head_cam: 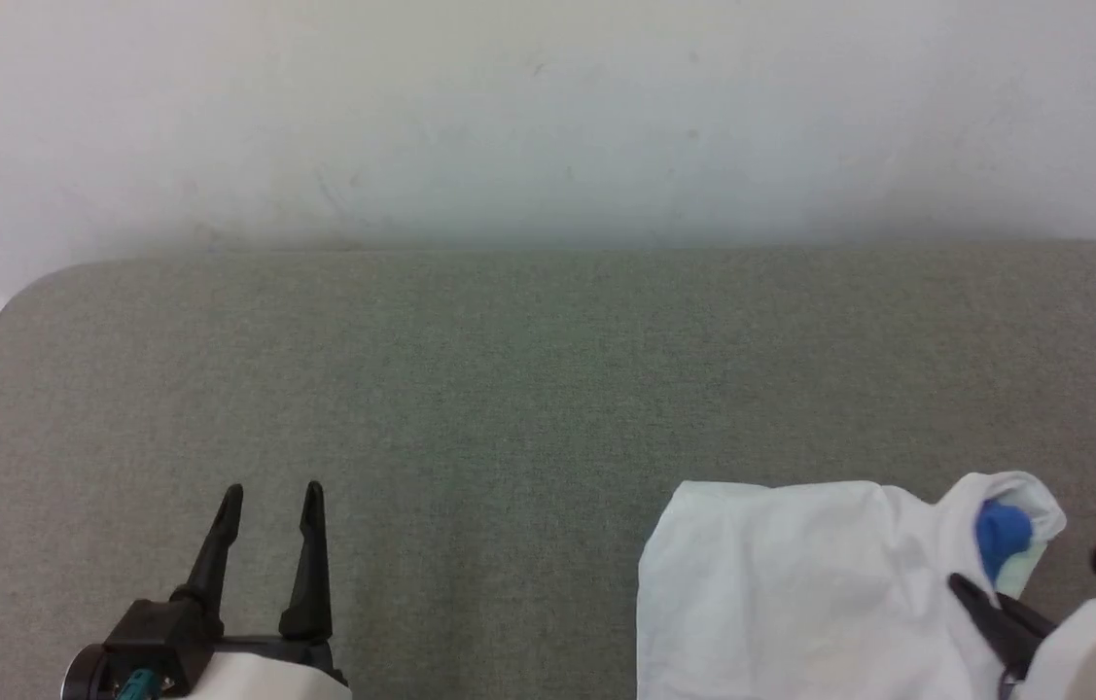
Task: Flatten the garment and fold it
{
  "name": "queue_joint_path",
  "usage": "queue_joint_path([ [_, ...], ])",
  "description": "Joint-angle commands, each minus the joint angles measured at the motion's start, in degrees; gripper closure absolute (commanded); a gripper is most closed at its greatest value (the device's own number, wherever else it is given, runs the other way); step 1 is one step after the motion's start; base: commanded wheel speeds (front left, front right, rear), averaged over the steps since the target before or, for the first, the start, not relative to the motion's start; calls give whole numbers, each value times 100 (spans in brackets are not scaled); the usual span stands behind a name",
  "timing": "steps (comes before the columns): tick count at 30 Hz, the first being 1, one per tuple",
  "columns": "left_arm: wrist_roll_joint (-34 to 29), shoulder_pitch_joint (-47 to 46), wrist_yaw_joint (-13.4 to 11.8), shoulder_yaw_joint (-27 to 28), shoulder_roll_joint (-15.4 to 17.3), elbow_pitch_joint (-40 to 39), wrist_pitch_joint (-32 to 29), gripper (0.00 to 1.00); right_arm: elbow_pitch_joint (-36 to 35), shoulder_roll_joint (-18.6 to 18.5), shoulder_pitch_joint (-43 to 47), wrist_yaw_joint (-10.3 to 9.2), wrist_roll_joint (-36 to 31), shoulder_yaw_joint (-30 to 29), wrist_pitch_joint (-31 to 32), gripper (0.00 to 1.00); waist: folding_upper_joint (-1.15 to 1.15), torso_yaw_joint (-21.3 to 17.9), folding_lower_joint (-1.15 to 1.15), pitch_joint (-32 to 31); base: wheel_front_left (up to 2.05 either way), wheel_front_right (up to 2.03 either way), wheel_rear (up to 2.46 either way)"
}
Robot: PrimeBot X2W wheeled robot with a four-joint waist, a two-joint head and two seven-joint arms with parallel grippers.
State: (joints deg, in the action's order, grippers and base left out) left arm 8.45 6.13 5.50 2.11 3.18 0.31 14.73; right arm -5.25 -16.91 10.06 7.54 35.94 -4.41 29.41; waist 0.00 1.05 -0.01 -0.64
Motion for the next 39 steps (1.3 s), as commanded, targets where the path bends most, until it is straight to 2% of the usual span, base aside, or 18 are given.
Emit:
queue_joint_path([
  [1,-22,105,24,18,-20,-7,27,0,-104,56,32,-5,50,88,53,100,0,48,1,-29,0,0,0],
  [7,3,107,31,31,-25,-28,27,0,-336,279,-208,-5,-31,679,271,100,0,212,1,-2,0,0,0],
  [15,26,24,30,12,-29,-25,27,0,-66,603,-744,-5,-325,1609,341,100,0,503,1,137,0,0,0],
  [25,65,-124,3,-76,-30,25,27,0,1088,693,-1322,-5,-663,2493,206,100,0,792,1,380,0,0,0],
  [36,136,-301,-67,-270,-30,146,27,0,2384,701,-2010,-5,-563,2967,-484,100,0,851,1,601,0,0,0],
  [37,137,-308,-73,-276,-30,157,27,0,2452,689,-2053,-5,-543,3036,-536,53,0,837,1,587,0,0,0],
  [38,136,-311,-76,-279,-30,169,27,0,2495,674,-2089,-5,-511,3106,-609,0,0,818,1,565,0,0,0],
  [39,131,-310,-77,-277,-30,183,27,0,2513,656,-2124,-5,-478,3176,-697,0,0,796,1,535,0,0,0],
])
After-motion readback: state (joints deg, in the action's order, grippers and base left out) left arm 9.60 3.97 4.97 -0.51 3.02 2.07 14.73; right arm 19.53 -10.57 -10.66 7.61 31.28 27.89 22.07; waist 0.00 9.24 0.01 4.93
